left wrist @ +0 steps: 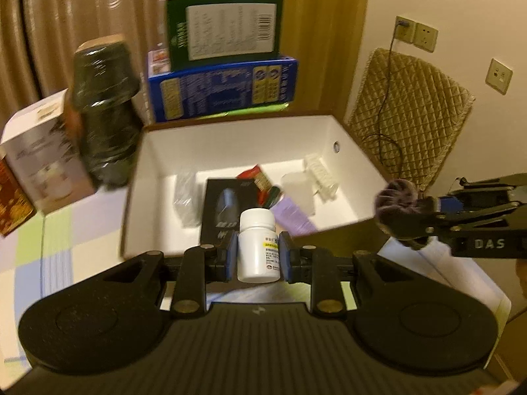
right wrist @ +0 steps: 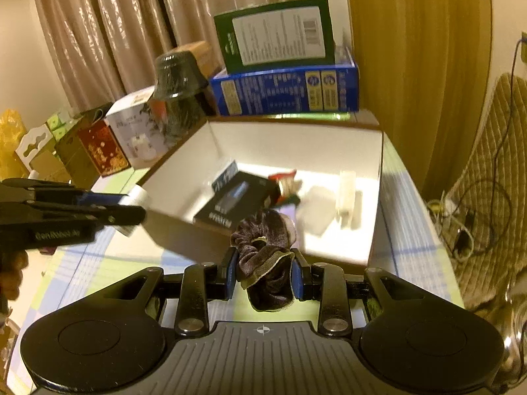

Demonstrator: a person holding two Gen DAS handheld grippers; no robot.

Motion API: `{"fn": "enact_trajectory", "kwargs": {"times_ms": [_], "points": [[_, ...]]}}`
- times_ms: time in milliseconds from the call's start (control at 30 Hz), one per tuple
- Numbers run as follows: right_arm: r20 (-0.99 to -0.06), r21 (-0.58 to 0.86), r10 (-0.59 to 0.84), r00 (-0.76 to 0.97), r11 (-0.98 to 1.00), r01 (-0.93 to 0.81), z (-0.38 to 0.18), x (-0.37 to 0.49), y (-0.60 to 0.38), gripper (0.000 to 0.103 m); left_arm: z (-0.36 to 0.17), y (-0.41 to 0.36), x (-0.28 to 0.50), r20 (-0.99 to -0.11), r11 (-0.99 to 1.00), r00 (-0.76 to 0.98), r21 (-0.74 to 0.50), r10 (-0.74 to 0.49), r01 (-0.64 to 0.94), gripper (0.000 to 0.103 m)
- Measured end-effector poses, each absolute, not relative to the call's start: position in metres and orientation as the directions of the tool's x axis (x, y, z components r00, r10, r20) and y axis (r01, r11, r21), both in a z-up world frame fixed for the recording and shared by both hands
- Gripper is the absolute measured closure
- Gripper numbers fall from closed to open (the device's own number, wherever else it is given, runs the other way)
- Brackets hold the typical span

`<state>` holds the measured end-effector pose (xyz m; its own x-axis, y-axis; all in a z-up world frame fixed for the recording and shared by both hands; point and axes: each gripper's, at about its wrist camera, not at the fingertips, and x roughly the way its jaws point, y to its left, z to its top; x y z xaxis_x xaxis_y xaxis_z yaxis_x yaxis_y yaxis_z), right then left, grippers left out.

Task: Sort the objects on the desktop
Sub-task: 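Carry the white bottle with the left gripper while the right carries the scrunchie into the box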

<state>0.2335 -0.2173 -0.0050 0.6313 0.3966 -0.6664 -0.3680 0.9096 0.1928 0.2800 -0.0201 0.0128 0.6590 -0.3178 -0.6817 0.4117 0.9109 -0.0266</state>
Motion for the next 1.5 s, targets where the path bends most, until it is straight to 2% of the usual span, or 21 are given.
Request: {"fn": "enact_trajectory", "kwargs": {"times_ms": [400,1133,1500], "points": [[-0.692,0.122,0.345,0.635,0.922,-0.367,-0.010,0.299,-0.215,0.073,0.005,-0.057,0.343,-0.711,0.893,0.615,-0.039,-0.340,0.449,0.080],[-0.737,0.153,0.296,0.608,0.949,-0.276,-0.059,0.413,-0.185,0.073,-0.042,-0.064,0.468,-0.776,0.931,0.580,-0.024,-0.248,0.365,0.080],[-0.753,0.153,0.277,0.597,0.956,-0.250,-0.077,0.438,-0.184,0.073,-0.060,-0.064,0.497,-0.790,0.938,0.567,-0.027,-0.232,0.347,0.080]]}}
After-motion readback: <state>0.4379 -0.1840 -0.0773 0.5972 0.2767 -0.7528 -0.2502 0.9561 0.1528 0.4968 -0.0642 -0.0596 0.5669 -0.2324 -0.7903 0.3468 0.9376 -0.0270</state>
